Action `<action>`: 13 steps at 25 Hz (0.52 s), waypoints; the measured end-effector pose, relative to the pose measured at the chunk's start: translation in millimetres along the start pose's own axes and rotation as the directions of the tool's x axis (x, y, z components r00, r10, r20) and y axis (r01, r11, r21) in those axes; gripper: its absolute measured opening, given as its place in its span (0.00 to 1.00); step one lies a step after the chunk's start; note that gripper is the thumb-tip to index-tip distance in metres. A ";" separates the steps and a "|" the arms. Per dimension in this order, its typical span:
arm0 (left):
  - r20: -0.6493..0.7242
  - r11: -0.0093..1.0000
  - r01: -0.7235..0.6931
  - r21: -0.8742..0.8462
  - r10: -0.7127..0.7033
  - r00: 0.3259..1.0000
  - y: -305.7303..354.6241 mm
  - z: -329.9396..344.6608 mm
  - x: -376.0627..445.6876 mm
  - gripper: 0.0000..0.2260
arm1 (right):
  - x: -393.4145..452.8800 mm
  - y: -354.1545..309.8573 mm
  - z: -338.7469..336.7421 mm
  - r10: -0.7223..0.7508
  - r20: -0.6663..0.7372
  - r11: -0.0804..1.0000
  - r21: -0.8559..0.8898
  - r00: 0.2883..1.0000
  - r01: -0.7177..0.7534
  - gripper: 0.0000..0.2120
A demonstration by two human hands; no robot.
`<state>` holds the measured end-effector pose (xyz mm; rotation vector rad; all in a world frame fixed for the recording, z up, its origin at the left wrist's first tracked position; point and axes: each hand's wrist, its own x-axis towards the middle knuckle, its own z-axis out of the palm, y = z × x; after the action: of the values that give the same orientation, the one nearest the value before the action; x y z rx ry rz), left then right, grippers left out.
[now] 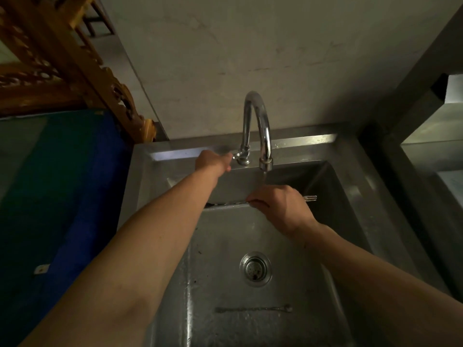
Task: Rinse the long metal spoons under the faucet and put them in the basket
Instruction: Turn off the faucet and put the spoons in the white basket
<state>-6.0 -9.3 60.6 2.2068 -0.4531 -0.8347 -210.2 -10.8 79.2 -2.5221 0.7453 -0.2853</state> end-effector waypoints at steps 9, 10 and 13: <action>0.071 0.956 0.147 -0.254 -0.133 0.988 -0.1 17.8 22.4 0.06 | 7.3 20.2 6.9 -0.019 0.006 1.000 0.013 1.000 0.019 0.08; 0.090 0.952 0.164 -0.260 -0.145 0.985 0.6 17.6 23.6 0.04 | 8.5 21.3 6.8 -0.018 0.002 1.000 0.016 1.000 0.018 0.08; 0.132 0.961 0.154 -0.230 -0.126 0.983 0.3 15.5 26.6 0.04 | 11.7 21.7 7.9 -0.013 0.014 1.000 0.024 1.000 0.012 0.08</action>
<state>2.7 -31.6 41.3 1.9912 -0.2376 -1.0411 -207.8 -29.9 62.0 -2.5044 0.7168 -0.2788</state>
